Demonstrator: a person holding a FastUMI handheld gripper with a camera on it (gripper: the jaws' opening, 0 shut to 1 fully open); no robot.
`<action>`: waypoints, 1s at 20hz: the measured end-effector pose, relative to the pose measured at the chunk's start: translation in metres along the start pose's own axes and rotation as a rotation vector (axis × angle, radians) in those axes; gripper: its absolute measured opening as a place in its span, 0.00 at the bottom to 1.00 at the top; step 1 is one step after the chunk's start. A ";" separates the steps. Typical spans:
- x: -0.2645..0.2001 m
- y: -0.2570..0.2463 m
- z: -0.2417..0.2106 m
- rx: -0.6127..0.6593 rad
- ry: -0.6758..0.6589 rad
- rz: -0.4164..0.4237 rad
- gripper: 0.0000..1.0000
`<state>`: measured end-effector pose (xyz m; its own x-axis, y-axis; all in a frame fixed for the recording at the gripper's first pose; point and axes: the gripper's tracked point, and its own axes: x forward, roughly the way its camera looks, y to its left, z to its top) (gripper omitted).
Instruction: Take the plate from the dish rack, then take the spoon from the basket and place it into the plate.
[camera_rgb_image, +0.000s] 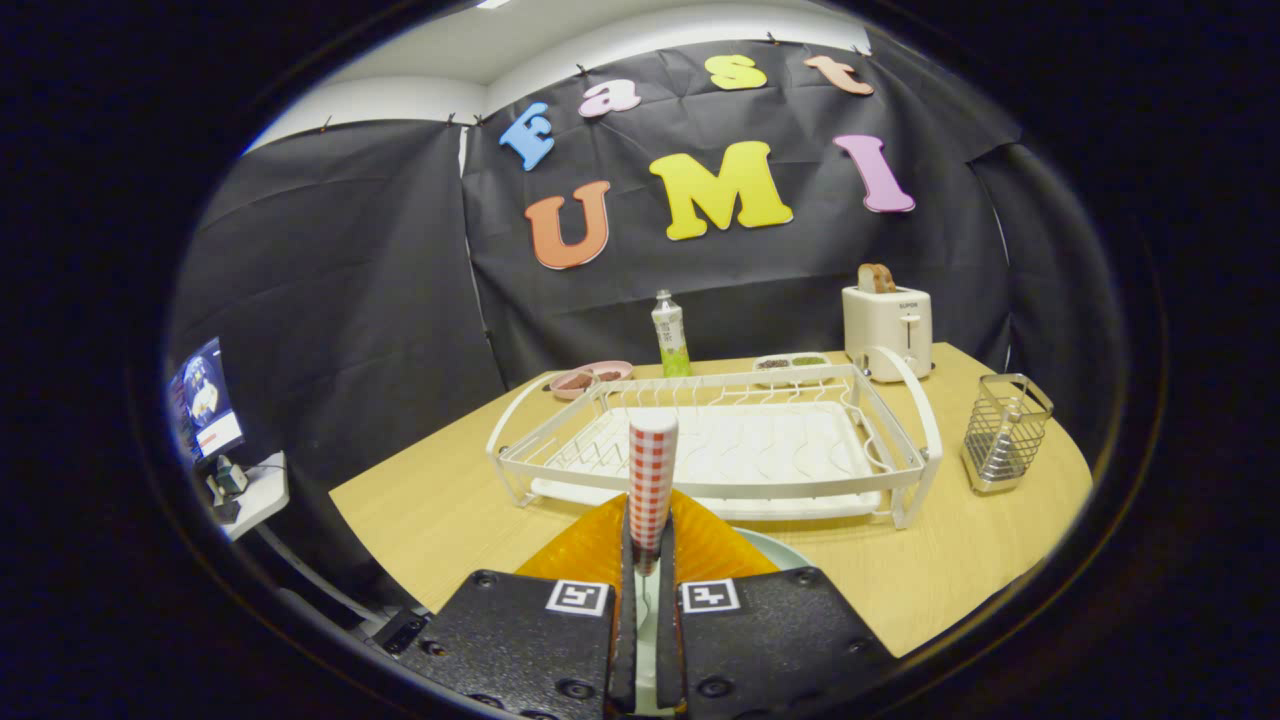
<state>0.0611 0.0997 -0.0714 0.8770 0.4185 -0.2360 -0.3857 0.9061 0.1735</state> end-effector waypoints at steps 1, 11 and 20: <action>0.001 -0.001 0.000 -0.003 0.002 -0.005 0.14; -0.010 -0.013 0.016 0.031 -0.071 -0.021 0.25; -0.036 -0.044 0.046 0.004 -0.202 -0.109 0.86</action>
<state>0.0596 0.0425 -0.0268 0.9531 0.2971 -0.0572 -0.2848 0.9449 0.1615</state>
